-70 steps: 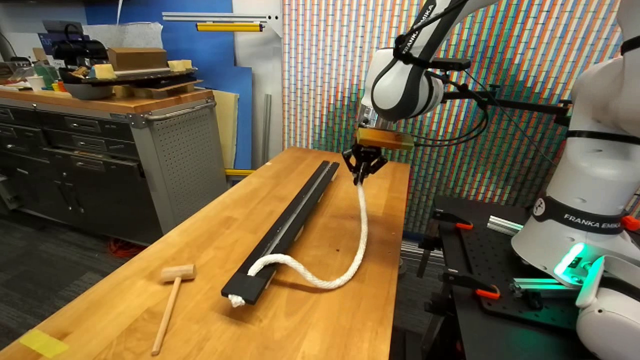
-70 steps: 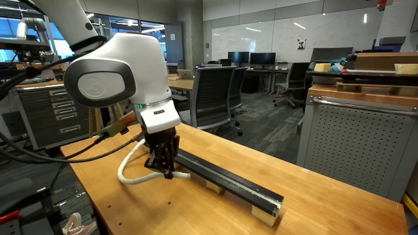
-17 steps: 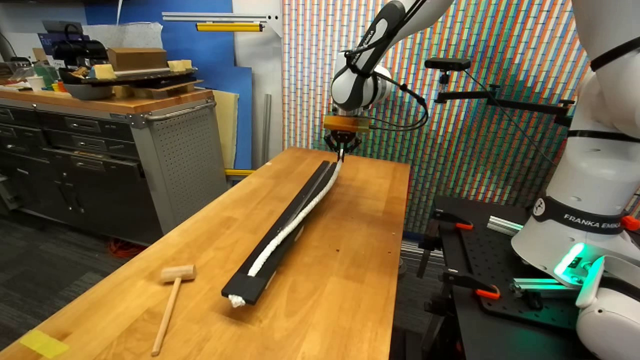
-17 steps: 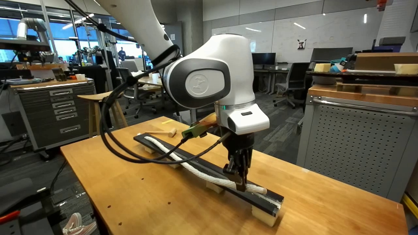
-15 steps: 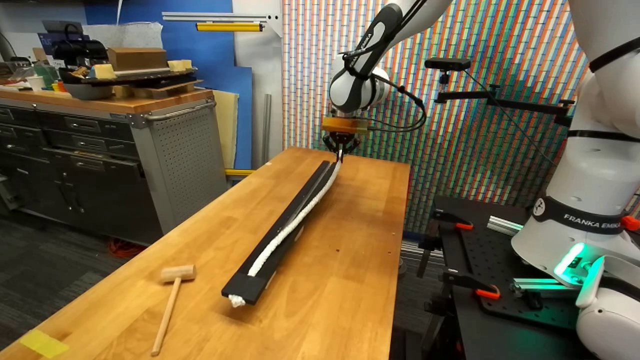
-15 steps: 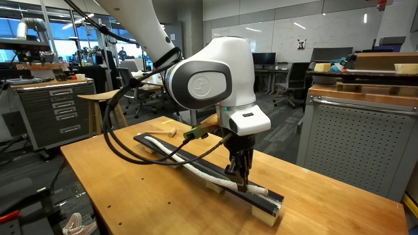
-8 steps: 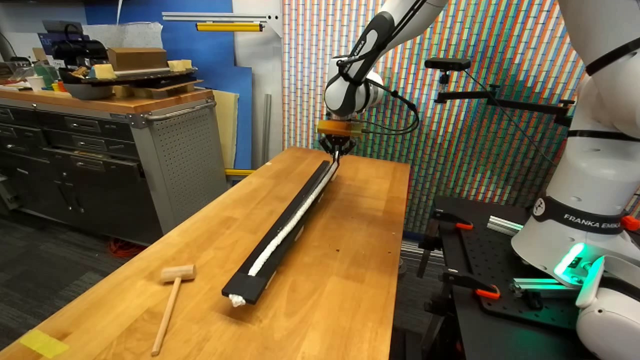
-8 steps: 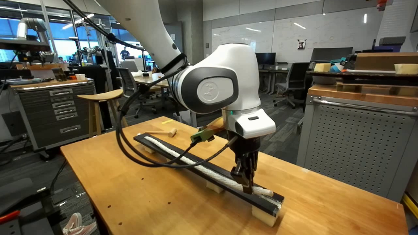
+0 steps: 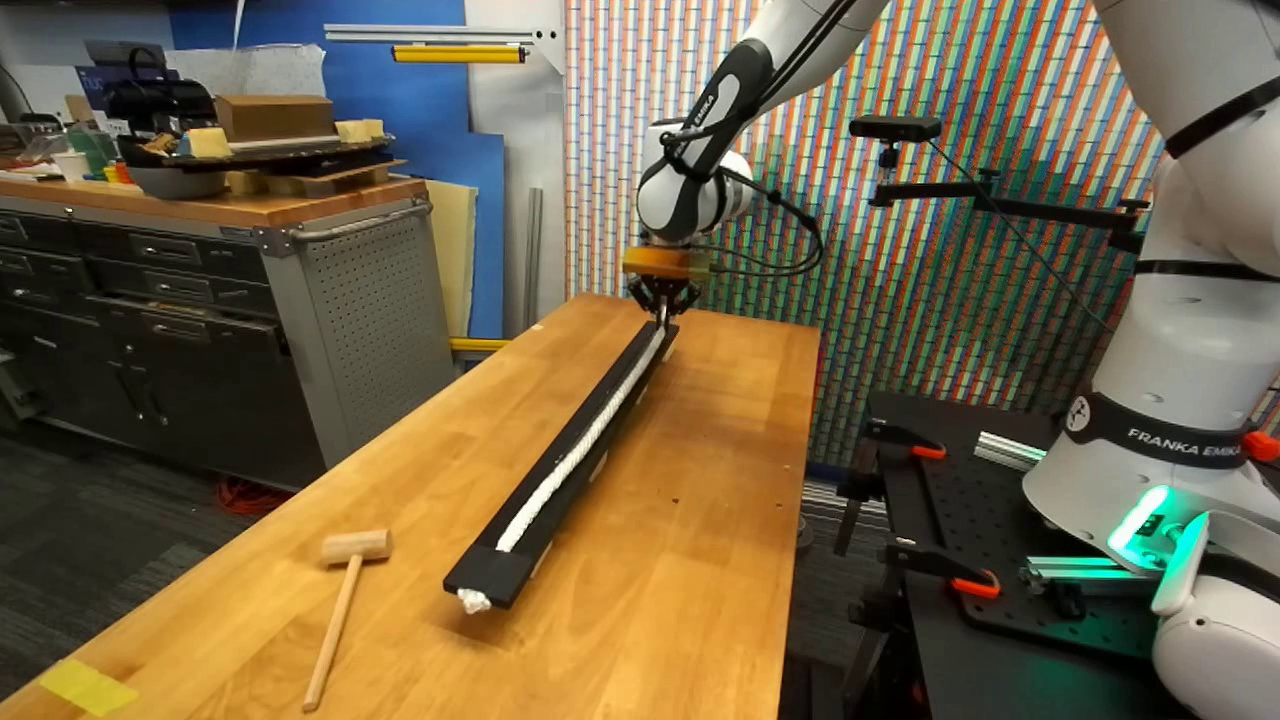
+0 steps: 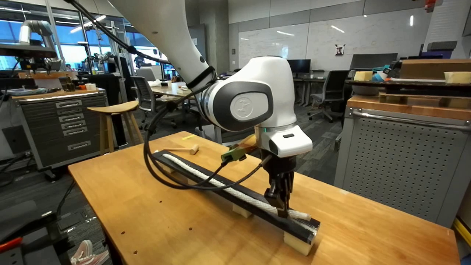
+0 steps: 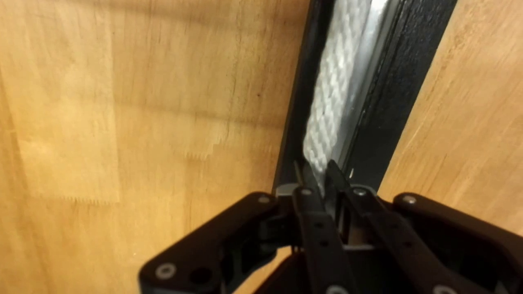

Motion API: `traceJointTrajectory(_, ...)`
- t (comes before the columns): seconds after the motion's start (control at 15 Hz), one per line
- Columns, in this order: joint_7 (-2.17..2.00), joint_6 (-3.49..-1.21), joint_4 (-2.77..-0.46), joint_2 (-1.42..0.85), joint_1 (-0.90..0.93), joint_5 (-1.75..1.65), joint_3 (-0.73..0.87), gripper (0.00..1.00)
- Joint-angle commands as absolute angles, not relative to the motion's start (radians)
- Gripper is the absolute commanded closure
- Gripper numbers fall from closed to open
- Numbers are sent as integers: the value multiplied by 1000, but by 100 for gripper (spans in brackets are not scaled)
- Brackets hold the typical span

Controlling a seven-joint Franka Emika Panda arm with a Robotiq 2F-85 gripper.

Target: Put the rope in the groove on the object

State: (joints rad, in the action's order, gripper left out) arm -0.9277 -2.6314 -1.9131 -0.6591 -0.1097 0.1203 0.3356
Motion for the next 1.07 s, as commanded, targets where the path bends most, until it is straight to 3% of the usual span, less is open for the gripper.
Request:
traceJointTrajectory(0.0, -968, -2605, -1851, -697, -92, 105, 361, 97)
traceJointTrajectory(1.0, -995, -2655, -1889, -687, -123, 127, 357, 97)
